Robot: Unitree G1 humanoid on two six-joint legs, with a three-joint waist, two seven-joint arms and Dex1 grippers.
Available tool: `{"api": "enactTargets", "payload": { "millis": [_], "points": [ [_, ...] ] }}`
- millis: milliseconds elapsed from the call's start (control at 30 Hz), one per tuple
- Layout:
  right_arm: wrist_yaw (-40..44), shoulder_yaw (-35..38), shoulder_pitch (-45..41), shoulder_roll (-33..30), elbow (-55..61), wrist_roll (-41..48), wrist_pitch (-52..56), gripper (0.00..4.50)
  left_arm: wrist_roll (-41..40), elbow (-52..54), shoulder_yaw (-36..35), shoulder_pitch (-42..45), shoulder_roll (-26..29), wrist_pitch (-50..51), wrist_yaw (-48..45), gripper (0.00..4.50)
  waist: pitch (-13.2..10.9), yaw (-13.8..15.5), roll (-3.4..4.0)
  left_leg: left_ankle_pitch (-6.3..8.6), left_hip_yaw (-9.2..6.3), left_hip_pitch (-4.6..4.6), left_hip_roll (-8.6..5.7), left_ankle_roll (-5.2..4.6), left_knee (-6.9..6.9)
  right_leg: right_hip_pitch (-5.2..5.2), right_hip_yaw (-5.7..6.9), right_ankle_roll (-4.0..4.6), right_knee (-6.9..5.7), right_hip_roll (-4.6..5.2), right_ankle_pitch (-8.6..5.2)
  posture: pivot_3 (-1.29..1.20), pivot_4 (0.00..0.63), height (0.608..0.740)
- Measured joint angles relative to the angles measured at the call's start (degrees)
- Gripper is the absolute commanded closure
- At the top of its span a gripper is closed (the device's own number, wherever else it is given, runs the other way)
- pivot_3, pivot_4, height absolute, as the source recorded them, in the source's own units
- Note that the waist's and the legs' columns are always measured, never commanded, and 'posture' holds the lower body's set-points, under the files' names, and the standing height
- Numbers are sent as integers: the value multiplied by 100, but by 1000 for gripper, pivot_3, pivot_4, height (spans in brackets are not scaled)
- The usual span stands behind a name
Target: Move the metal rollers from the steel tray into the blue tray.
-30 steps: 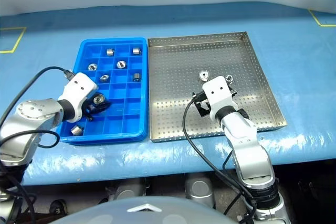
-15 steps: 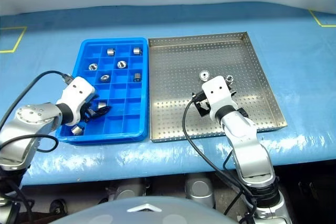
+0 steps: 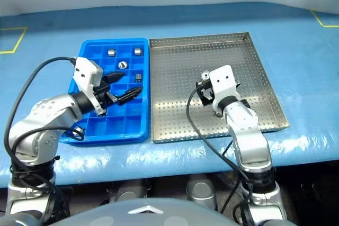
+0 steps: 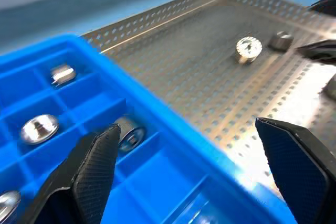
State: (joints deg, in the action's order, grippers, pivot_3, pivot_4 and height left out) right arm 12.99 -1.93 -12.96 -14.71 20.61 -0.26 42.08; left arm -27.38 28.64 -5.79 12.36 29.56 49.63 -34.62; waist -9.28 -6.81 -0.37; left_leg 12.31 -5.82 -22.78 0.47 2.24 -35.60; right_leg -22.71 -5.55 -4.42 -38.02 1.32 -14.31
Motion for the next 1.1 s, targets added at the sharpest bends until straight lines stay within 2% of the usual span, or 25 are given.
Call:
{"api": "enactTargets", "payload": {
  "millis": [300,833,933,1100],
  "points": [
    [49,645,-1281,95,-2978,405,-1224,0,37,67,314,-142,212,-257,-24,7,-2,-61,2,0,1,2,-1,-1,4,2,-5,3,0,-2,2,-58,150,740],
    [174,290,-1683,323,-4044,391,-1690,0,26,76,630,-409,28,-263,446,7,-1,108,3,0,-2,3,-2,-1,4,3,-3,4,0,-2,2,-23,150,740],
    [148,401,-1701,326,-4258,451,-1690,600,22,75,633,-409,29,-269,445,0,-2,136,3,0,-2,2,-2,-1,6,3,-3,4,2,-2,2,-28,150,740],
    [65,478,-1702,330,-4303,489,-1705,2167,20,75,632,-393,14,-329,448,0,-2,143,3,0,-2,3,-2,-1,6,3,-3,4,2,-2,2,-30,150,740]
  ]
}}
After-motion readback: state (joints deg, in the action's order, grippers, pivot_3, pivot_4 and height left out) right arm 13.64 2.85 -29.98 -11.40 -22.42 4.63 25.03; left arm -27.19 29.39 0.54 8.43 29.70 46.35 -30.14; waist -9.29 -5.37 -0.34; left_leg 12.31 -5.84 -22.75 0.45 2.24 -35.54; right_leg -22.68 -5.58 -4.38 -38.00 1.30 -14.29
